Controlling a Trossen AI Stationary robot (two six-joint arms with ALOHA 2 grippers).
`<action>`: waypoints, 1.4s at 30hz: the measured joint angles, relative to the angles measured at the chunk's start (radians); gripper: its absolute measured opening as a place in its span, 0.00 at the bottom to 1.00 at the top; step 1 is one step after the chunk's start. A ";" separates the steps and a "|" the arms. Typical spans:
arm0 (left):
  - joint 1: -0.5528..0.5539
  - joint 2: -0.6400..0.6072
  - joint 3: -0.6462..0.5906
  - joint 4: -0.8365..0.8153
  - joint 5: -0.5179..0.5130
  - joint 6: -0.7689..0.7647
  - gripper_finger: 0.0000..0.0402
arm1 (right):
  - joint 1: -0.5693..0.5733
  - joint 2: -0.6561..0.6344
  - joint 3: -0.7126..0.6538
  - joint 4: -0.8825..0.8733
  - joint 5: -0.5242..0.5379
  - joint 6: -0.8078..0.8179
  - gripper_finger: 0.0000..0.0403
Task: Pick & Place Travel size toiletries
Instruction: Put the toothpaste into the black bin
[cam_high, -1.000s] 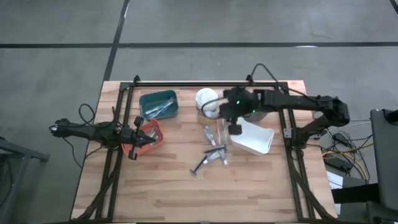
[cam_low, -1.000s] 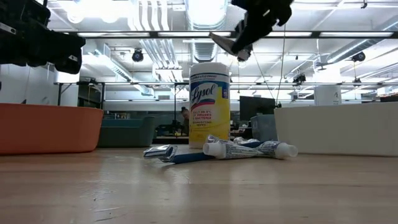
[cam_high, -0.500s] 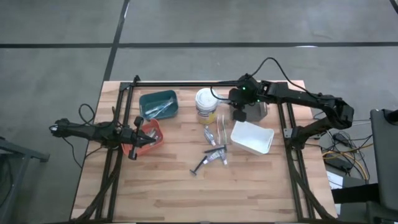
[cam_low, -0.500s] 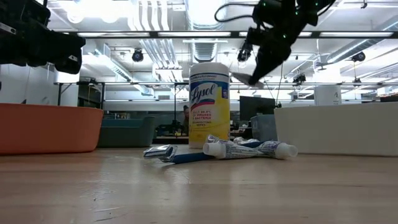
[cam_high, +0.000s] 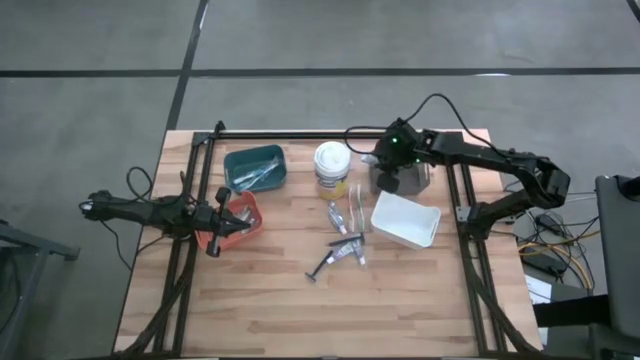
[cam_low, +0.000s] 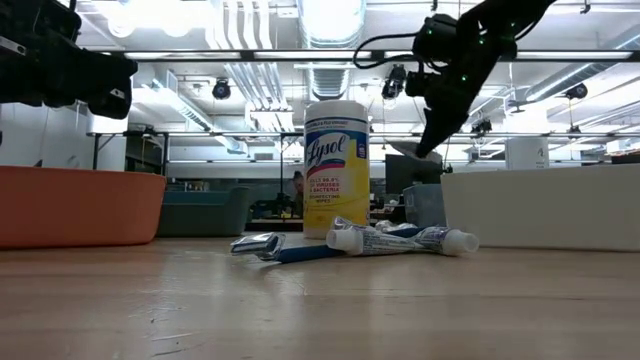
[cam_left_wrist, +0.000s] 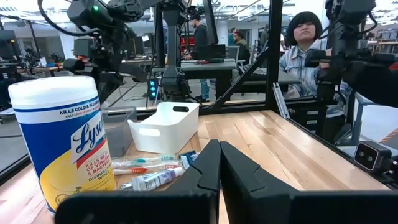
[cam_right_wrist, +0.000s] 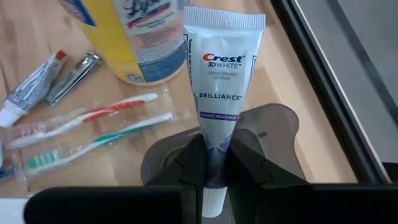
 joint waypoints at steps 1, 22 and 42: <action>0.000 0.000 0.000 0.000 0.000 0.000 0.02 | -0.007 0.000 -0.002 0.001 0.000 0.000 0.10; 0.000 0.000 0.000 0.000 0.000 0.000 0.02 | -0.118 0.004 -0.201 0.164 0.031 0.337 0.10; 0.000 0.000 0.000 0.000 0.000 0.000 0.02 | -0.117 0.004 -0.202 0.179 0.053 0.368 0.10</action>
